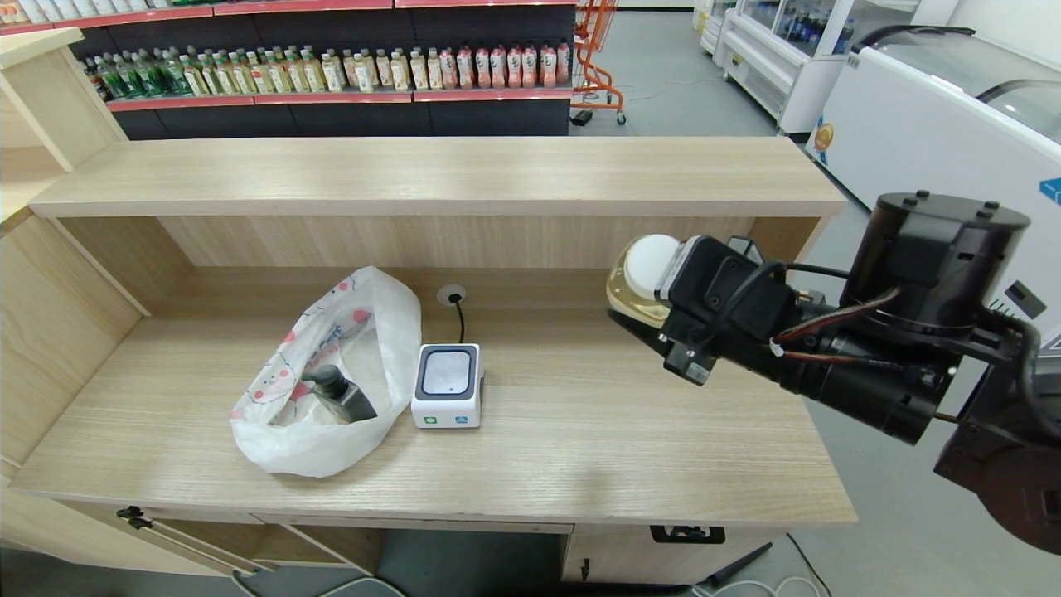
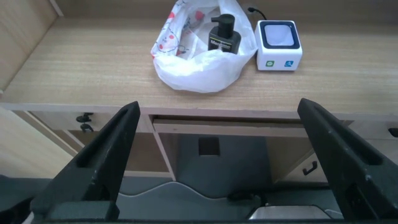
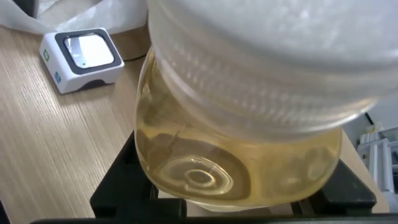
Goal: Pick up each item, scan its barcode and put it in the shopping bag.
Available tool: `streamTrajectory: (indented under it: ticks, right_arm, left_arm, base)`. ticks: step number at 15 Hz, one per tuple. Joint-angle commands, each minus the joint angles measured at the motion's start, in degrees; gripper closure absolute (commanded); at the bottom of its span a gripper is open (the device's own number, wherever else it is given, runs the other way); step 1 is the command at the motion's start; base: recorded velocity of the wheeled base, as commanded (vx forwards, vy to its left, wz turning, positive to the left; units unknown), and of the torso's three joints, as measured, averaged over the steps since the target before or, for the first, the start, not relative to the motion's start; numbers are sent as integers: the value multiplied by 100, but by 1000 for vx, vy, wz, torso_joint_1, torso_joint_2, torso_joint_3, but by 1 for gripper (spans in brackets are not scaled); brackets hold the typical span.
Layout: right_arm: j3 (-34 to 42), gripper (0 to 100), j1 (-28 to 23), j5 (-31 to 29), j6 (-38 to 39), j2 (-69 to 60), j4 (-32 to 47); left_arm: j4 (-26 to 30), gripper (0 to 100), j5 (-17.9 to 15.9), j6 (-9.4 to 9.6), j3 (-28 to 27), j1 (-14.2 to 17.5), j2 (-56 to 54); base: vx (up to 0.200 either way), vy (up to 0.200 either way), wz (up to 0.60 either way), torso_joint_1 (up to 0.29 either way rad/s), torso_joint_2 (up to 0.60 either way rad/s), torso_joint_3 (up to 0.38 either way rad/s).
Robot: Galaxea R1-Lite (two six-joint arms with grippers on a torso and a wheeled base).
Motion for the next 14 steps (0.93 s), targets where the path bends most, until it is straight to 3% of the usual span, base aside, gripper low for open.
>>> streamTrajectory:
  ticks: [1, 5, 12, 14]
  right_arm:
    - [144, 100, 20, -14, -58, -128, -7]
    - [338, 100, 20, -14, -146, -199, -104]
    - [302, 100, 11, 30, -286, 3, -166]
    - [39, 100, -103, 48, -638, 425, -350]
  left_arm:
    - [-4, 0, -4, 22, 0, -2, 1]
    - [-4, 0, -4, -22, 0, -2, 1]
    - [-4, 0, -4, -22, 0, -2, 1]
    - [-4, 0, -4, -22, 0, -2, 1]
  base:
    - [0, 0, 0, 0, 0, 0]
    - [0, 0, 0, 0, 0, 0]
    - [0, 200, 0, 2, 2, 2]
    - [0, 200, 0, -5, 0, 2]
